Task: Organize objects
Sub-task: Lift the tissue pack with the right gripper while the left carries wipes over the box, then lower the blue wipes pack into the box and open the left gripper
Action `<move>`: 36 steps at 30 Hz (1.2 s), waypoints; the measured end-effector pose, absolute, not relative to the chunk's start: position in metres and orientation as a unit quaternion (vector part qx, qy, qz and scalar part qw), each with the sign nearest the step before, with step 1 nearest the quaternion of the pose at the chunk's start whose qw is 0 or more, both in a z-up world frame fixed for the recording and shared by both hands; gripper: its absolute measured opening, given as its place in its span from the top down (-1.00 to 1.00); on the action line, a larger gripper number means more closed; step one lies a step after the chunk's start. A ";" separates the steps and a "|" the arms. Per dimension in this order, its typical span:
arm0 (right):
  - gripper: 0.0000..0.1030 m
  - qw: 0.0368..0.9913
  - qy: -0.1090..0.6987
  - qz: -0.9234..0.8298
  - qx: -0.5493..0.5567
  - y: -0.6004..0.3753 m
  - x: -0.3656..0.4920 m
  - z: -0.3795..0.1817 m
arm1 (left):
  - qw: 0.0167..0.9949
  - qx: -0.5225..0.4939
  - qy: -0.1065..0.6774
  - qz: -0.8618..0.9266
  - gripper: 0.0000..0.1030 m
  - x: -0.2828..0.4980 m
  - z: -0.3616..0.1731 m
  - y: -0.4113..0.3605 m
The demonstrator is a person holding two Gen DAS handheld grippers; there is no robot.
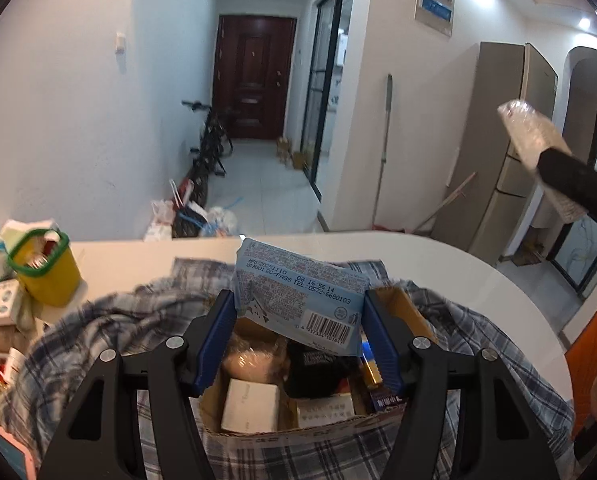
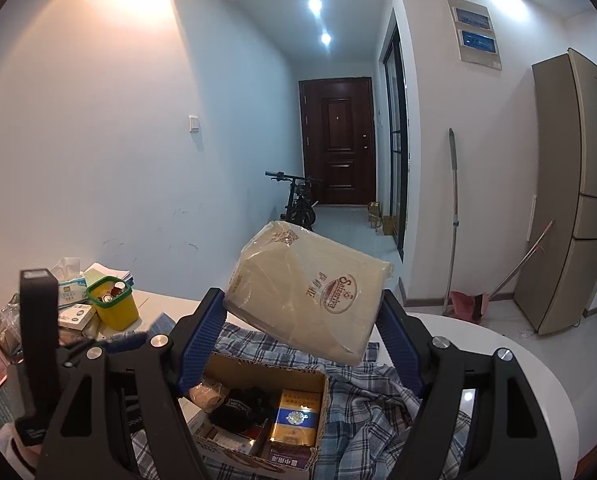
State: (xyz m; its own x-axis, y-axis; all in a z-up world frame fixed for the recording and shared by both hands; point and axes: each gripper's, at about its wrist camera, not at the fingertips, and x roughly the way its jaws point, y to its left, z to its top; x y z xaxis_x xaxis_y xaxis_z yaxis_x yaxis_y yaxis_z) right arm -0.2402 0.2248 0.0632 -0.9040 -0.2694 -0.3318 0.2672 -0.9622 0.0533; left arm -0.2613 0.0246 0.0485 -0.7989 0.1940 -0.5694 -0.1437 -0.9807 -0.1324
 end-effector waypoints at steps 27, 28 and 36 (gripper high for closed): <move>-0.46 0.150 -0.036 -0.960 0.235 0.239 -0.276 0.041 | 0.081 -0.397 -0.036 0.914 -0.27 -0.298 -0.009 0.024; -0.46 0.151 -0.034 -0.959 0.236 0.238 -0.277 0.040 | 0.081 -0.400 -0.035 0.912 -0.27 -0.299 -0.011 0.025; -0.46 0.151 -0.026 -0.958 0.243 0.233 -0.279 0.037 | 0.075 -0.417 -0.029 0.905 -0.37 -0.303 -0.021 0.027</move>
